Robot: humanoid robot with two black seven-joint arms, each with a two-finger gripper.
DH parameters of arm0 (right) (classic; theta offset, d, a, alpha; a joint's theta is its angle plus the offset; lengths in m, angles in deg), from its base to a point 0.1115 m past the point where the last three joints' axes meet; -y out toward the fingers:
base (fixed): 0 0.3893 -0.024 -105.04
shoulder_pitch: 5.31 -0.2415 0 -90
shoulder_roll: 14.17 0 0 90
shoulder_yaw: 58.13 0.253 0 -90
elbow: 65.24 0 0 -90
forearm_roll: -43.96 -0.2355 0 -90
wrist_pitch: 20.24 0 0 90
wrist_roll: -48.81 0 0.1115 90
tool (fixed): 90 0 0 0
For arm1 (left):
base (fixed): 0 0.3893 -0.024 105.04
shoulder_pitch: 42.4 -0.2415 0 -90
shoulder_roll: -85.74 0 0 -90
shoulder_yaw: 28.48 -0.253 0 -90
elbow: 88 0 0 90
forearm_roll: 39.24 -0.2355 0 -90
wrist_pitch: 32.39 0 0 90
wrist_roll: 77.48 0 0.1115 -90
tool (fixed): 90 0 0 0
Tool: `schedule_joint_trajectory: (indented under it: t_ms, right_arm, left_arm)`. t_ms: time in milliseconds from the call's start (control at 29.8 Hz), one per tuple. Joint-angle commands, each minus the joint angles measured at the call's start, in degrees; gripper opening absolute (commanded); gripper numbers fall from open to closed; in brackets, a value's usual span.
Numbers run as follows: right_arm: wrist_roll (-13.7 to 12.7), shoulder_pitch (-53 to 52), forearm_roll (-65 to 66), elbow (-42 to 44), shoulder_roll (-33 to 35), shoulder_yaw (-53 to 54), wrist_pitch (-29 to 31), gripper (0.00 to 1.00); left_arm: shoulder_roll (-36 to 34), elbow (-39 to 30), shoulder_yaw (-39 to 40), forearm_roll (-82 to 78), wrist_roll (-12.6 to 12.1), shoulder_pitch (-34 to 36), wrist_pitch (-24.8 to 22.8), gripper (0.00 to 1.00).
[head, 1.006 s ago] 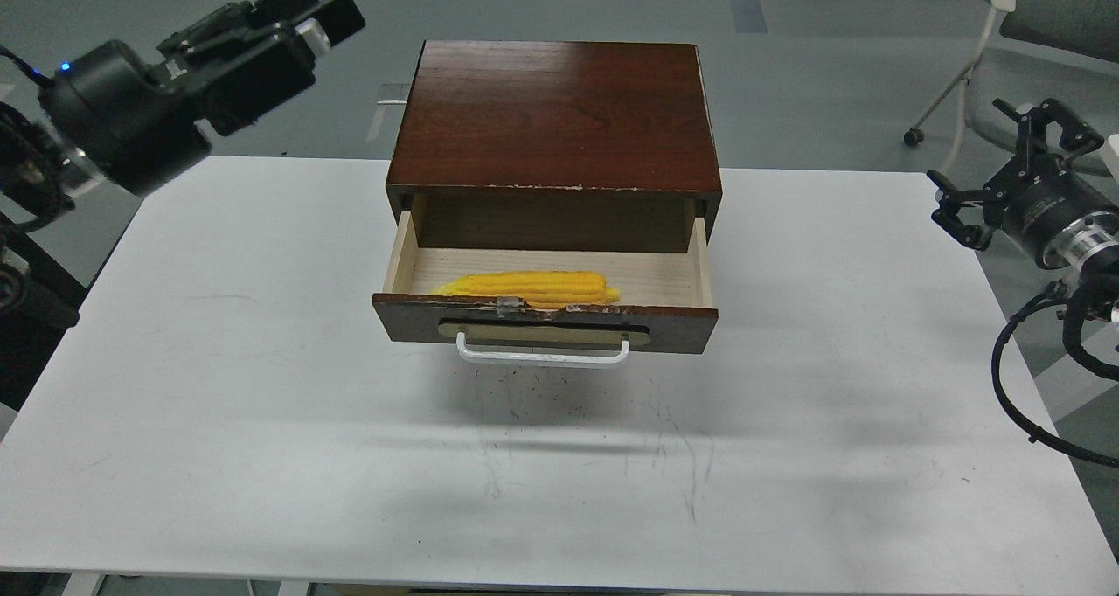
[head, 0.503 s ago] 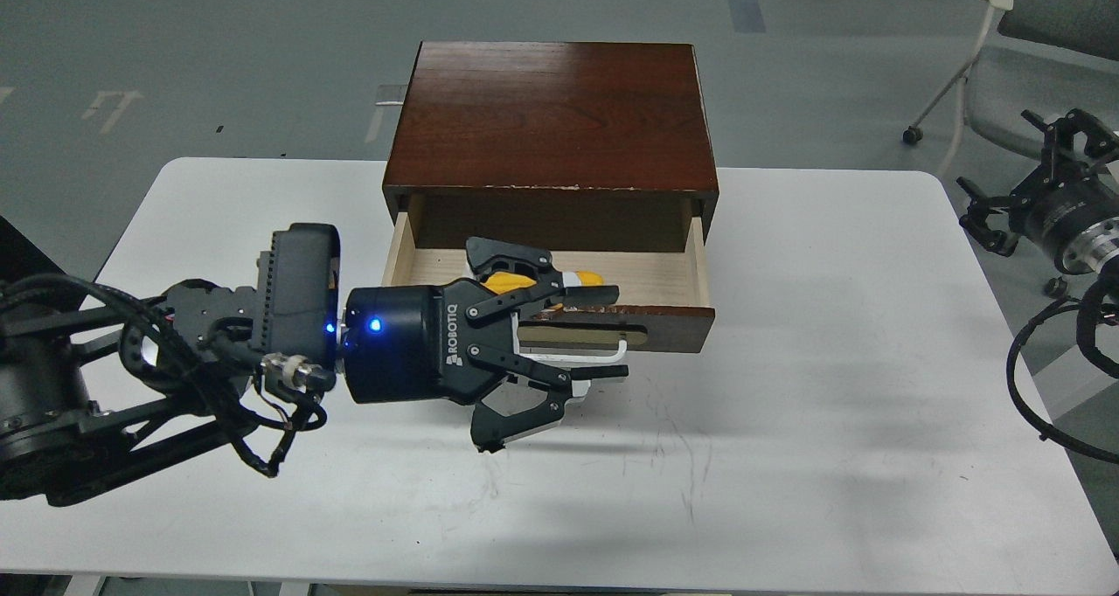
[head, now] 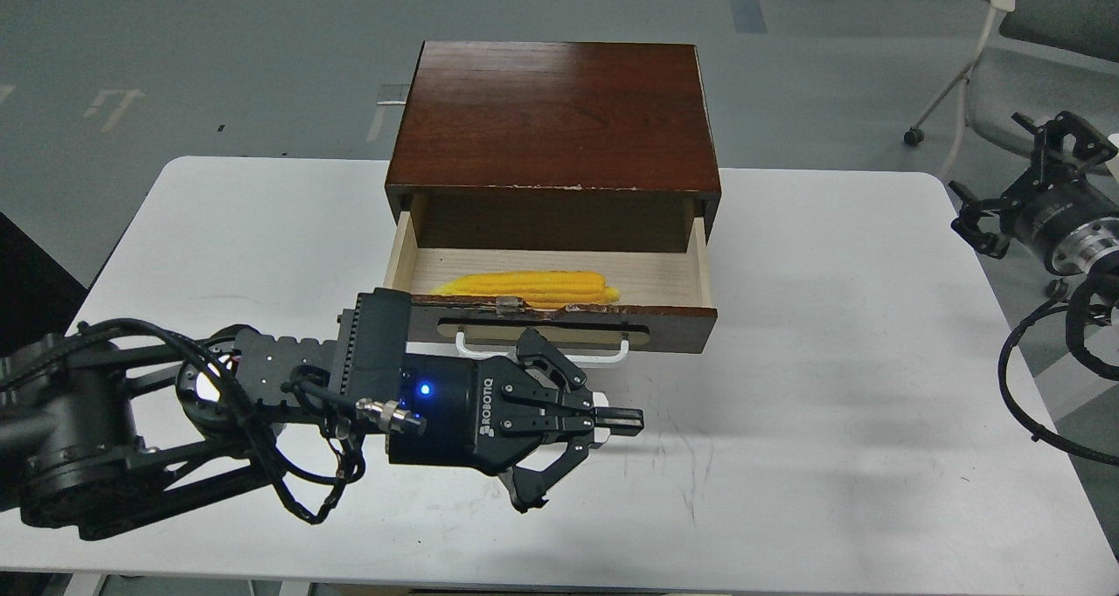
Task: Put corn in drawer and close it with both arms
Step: 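Bring the left gripper down to the front of the drawer, then position the left gripper against the drawer front near the white handle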
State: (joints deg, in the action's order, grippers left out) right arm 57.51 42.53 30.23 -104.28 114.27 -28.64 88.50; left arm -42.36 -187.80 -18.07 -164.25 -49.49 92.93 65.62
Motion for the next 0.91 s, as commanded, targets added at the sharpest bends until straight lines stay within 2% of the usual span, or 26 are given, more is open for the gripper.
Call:
schedule_joint_trajectory:
  t_ms: [0,201,671,872]
  right_arm:
    - [0.00,-0.03,0.11,0.02,-0.38,-0.04,-0.02,0.95]
    - [0.00,0.15,0.46,0.02,-1.00,-1.80,-0.20,0.95]
    - [0.00,0.59,0.46,0.02,-1.00,-1.89,-0.20,0.95]
    - [0.00,0.67,0.46,0.02,-1.00,-1.97,-0.20,0.95]
  left_arm:
    - [3.11,2.50,0.22,0.01,0.00,-3.05,-2.54,0.00]
    - [5.14,9.53,1.19,0.01,0.00,-3.50,-3.70,0.00]
    - [3.30,9.89,2.86,0.01,0.00,-3.94,-3.70,0.00]
    - [3.47,10.07,2.86,0.01,0.00,-7.36,-4.49,0.00]
